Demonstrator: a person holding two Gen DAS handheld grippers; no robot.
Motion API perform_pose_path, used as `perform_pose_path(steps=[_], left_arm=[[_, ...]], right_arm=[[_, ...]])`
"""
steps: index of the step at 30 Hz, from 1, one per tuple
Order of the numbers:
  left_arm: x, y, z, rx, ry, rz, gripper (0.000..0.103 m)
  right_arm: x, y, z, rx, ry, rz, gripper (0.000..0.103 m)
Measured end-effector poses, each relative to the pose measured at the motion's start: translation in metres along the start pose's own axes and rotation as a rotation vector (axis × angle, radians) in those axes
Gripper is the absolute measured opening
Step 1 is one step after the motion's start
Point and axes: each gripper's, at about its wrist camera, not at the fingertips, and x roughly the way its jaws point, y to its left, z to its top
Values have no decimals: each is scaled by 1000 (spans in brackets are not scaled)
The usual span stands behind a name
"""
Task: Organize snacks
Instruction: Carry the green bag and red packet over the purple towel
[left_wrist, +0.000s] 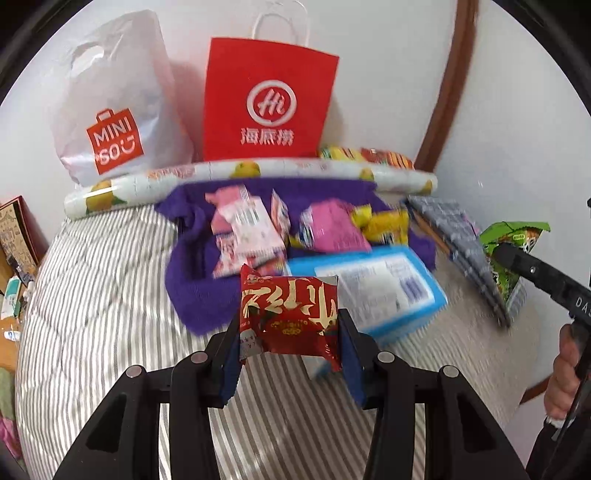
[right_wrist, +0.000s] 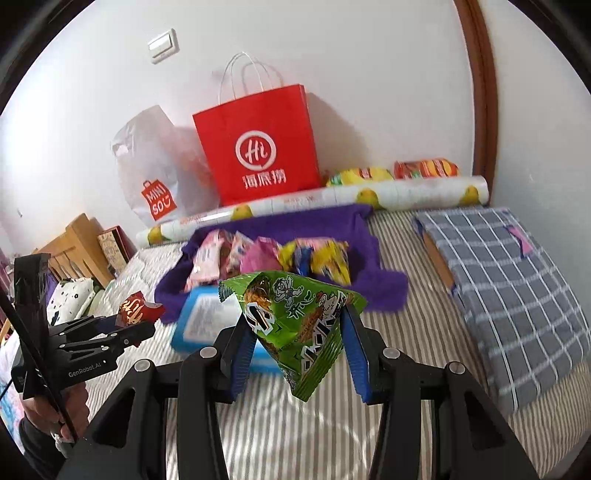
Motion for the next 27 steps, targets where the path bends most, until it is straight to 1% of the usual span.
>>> perform_pose_path(steps=[6,14,20,27], left_arm=[[14,12,33,-40,-30,17,44],[39,23,72,-91,-47,1,44],[49,25,95,-88,-70,15,44],[63,26,116,-81,-57,16,44]], right_arm=[[23,8,33,8,-20,21,45],[59,15,66,14,-33,51,45],[82,19,85,6,-35,55,45],[95,30,111,-23,-66,68,45]])
